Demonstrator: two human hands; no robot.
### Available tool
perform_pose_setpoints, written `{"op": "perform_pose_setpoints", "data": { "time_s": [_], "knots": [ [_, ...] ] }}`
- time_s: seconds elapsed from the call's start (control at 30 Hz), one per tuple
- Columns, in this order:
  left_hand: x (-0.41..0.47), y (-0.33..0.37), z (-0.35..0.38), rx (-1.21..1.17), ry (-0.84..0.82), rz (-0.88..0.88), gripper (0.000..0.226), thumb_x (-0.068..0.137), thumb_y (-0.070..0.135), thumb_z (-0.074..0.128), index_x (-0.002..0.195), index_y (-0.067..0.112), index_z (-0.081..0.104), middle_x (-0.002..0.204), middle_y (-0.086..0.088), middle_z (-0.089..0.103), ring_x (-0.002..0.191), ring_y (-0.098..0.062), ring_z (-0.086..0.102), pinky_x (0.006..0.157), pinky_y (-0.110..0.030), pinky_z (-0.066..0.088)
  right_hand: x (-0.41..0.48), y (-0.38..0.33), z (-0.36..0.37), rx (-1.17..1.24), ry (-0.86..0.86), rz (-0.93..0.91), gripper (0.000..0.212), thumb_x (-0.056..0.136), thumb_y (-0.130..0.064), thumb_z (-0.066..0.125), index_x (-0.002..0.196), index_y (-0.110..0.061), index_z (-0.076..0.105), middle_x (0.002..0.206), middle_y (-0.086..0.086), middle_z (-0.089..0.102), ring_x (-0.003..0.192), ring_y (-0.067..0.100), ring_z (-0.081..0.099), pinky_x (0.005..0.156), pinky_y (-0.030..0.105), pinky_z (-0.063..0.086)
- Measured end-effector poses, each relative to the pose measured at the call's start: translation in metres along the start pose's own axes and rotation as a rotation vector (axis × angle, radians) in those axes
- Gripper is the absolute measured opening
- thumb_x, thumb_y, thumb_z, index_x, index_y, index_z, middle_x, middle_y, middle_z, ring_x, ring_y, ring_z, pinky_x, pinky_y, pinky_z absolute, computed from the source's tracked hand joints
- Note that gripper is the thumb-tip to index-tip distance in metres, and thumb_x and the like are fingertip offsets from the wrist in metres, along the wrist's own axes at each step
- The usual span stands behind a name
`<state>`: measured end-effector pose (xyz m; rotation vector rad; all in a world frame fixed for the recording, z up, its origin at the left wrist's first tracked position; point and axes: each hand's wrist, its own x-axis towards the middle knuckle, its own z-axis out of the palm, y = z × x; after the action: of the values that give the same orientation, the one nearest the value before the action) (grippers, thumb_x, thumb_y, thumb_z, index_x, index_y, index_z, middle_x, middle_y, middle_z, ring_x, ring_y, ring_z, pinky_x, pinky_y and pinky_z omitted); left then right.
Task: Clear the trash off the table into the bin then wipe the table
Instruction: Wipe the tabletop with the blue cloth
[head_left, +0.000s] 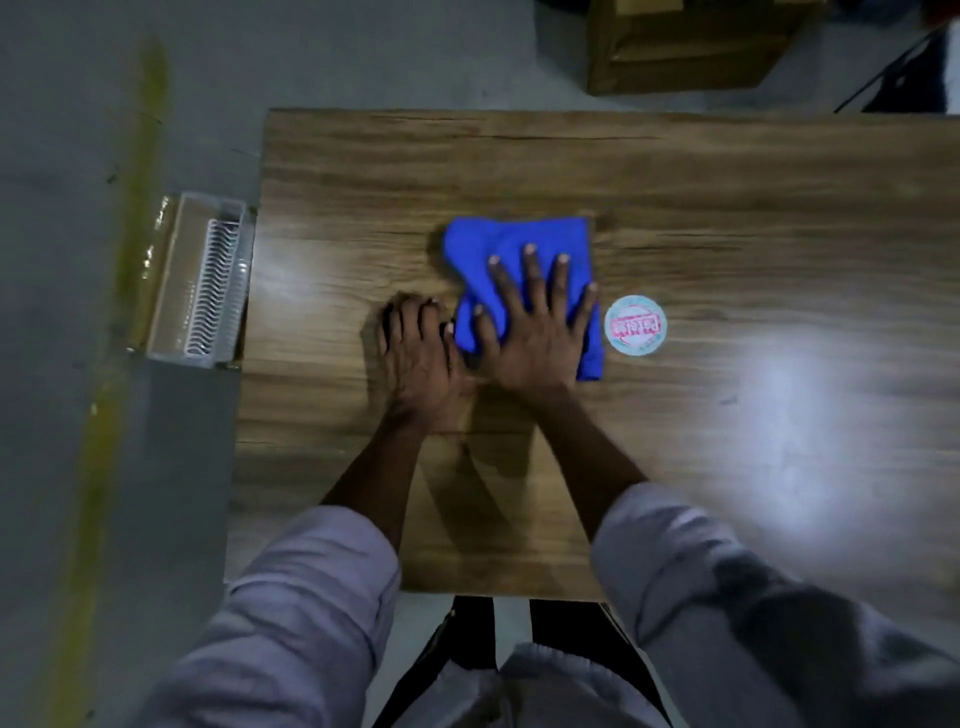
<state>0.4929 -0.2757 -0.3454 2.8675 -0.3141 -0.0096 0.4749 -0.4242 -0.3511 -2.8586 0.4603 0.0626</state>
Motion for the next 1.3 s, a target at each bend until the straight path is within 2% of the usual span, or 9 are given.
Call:
{"op": "perform_pose_setpoints", "data": {
  "time_s": [0.07, 0.2, 0.3, 0.43, 0.6, 0.77, 1.07, 1.13, 1.3],
  "knots": [
    [-0.007, 0.0, 0.004, -0.041, 0.012, -0.017, 0.027, 0.097, 0.023, 0.044, 0.111, 0.005, 0.058, 0.12, -0.021, 0.057, 0.109, -0.041, 0.055, 0.1, -0.049, 0.04, -0.045, 0.007, 0.0, -0.004, -0.019, -0.086, 0.067, 0.097, -0.065, 0.039, 0.159, -0.044, 0.023, 0.17, -0.006, 0.012, 0.158, 0.031, 0.001, 0.12, 0.066, 0.005],
    [-0.045, -0.012, 0.006, -0.095, -0.015, 0.101, 0.053, 0.102, 0.026, 0.039, 0.151, 0.005, 0.042, 0.16, -0.015, 0.037, 0.151, -0.032, 0.028, 0.122, -0.05, 0.025, -0.108, 0.06, -0.008, -0.014, 0.002, 0.087, 0.067, 0.097, -0.067, 0.04, 0.158, -0.049, 0.021, 0.17, -0.011, 0.012, 0.158, 0.027, 0.001, 0.122, 0.063, 0.006],
    [-0.066, -0.013, 0.003, 0.003, -0.052, 0.172, 0.062, 0.103, 0.034, 0.035, 0.159, 0.01, 0.026, 0.168, -0.009, 0.018, 0.157, -0.026, 0.01, 0.123, -0.054, 0.016, -0.106, 0.075, -0.012, -0.006, 0.035, 0.265, 0.067, 0.096, -0.066, 0.04, 0.158, -0.048, 0.021, 0.17, -0.008, 0.013, 0.158, 0.028, 0.002, 0.12, 0.065, 0.009],
    [-0.058, -0.004, 0.005, 0.0, -0.053, 0.108, 0.056, 0.099, 0.031, 0.041, 0.147, 0.003, 0.045, 0.156, -0.018, 0.04, 0.148, -0.035, 0.03, 0.12, -0.054, 0.018, -0.069, 0.041, -0.002, 0.053, 0.1, 0.465, 0.067, 0.098, -0.062, 0.034, 0.16, -0.042, 0.019, 0.171, -0.002, 0.012, 0.157, 0.034, 0.003, 0.118, 0.069, 0.009],
    [-0.044, 0.001, 0.005, 0.024, 0.02, 0.14, 0.034, 0.09, 0.026, 0.042, 0.107, 0.003, 0.061, 0.111, -0.021, 0.059, 0.102, -0.039, 0.057, 0.091, -0.047, 0.042, -0.062, 0.016, 0.005, -0.009, 0.036, 0.096, 0.066, 0.098, -0.063, 0.032, 0.159, -0.043, 0.021, 0.17, -0.004, 0.013, 0.157, 0.034, 0.002, 0.12, 0.067, 0.002],
    [-0.097, -0.013, 0.008, -0.027, -0.024, 0.169, 0.062, 0.103, 0.037, 0.035, 0.157, 0.006, 0.032, 0.166, -0.012, 0.023, 0.156, -0.027, 0.014, 0.125, -0.052, 0.015, -0.116, 0.047, -0.006, -0.035, 0.011, -0.208, 0.067, 0.099, -0.066, 0.039, 0.159, -0.043, 0.022, 0.17, -0.008, 0.013, 0.158, 0.026, 0.003, 0.121, 0.062, 0.008],
    [-0.093, -0.007, 0.002, 0.028, -0.145, 0.134, 0.066, 0.096, 0.046, 0.036, 0.143, 0.002, 0.048, 0.152, -0.02, 0.044, 0.142, -0.039, 0.035, 0.115, -0.055, 0.018, -0.098, 0.065, -0.007, 0.094, 0.184, 0.653, 0.065, 0.098, -0.065, 0.034, 0.158, -0.044, 0.023, 0.17, -0.002, 0.017, 0.157, 0.035, 0.008, 0.117, 0.069, 0.012],
    [-0.092, -0.01, 0.005, 0.029, -0.118, 0.144, 0.063, 0.097, 0.046, 0.039, 0.143, 0.004, 0.048, 0.153, -0.018, 0.043, 0.142, -0.037, 0.034, 0.117, -0.054, 0.015, -0.077, 0.048, -0.001, 0.087, 0.16, 0.592, 0.066, 0.098, -0.064, 0.03, 0.159, -0.042, 0.021, 0.17, 0.0, 0.014, 0.156, 0.038, 0.005, 0.116, 0.07, 0.01],
    [-0.118, -0.024, 0.009, 0.036, -0.043, 0.222, 0.064, 0.101, 0.036, 0.041, 0.157, 0.008, 0.031, 0.166, -0.012, 0.023, 0.156, -0.03, 0.013, 0.124, -0.056, 0.014, -0.116, 0.01, 0.01, -0.021, 0.038, -0.018, 0.066, 0.098, -0.064, 0.034, 0.16, -0.043, 0.02, 0.171, -0.005, 0.011, 0.157, 0.033, 0.001, 0.121, 0.065, 0.002]
  ]
}}
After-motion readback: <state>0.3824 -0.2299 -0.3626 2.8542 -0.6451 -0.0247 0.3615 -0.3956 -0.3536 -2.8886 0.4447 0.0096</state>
